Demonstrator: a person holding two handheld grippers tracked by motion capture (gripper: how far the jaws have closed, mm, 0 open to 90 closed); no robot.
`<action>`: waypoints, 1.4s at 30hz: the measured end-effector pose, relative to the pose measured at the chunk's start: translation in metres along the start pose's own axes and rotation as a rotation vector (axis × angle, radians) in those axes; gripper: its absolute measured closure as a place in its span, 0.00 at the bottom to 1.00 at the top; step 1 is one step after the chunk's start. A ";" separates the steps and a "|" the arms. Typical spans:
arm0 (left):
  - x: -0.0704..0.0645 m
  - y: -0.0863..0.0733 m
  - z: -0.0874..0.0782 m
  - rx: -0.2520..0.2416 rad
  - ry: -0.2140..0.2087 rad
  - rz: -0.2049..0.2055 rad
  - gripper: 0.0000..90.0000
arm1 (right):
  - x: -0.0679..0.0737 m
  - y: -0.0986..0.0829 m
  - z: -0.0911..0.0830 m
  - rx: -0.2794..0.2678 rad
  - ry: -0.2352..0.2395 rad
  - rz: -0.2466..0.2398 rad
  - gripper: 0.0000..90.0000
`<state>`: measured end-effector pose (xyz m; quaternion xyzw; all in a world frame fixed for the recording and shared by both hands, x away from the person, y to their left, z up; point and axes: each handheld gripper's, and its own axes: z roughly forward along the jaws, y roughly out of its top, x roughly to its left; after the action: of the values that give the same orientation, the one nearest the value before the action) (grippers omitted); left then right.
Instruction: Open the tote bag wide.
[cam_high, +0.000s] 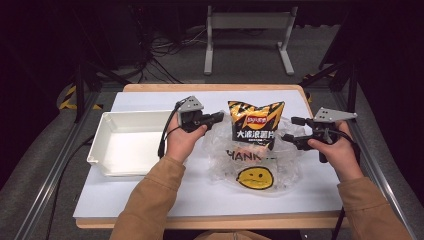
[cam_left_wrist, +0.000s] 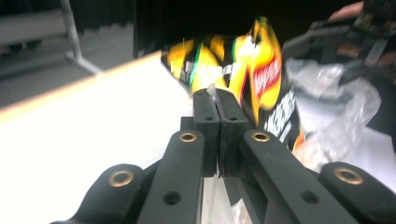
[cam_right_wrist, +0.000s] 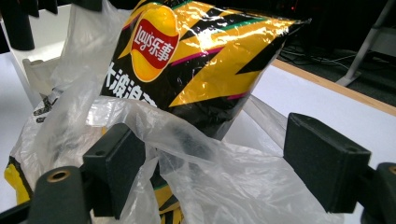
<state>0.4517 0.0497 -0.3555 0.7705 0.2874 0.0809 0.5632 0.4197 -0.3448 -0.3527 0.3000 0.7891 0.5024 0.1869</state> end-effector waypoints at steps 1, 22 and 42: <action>-0.001 -0.004 0.002 0.003 -0.011 -0.016 1.00 | 0.000 -0.001 0.000 -0.001 0.000 0.004 0.24; -0.027 -0.059 0.029 0.154 -0.027 -0.050 1.00 | 0.005 -0.033 0.006 0.051 0.031 0.039 0.26; -0.028 -0.079 0.039 0.302 -0.064 -0.074 0.96 | 0.020 -0.073 0.035 0.255 0.075 0.014 0.18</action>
<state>0.4184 0.0189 -0.4356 0.8375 0.3065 -0.0085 0.4523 0.4043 -0.3308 -0.4334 0.3079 0.8508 0.4102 0.1143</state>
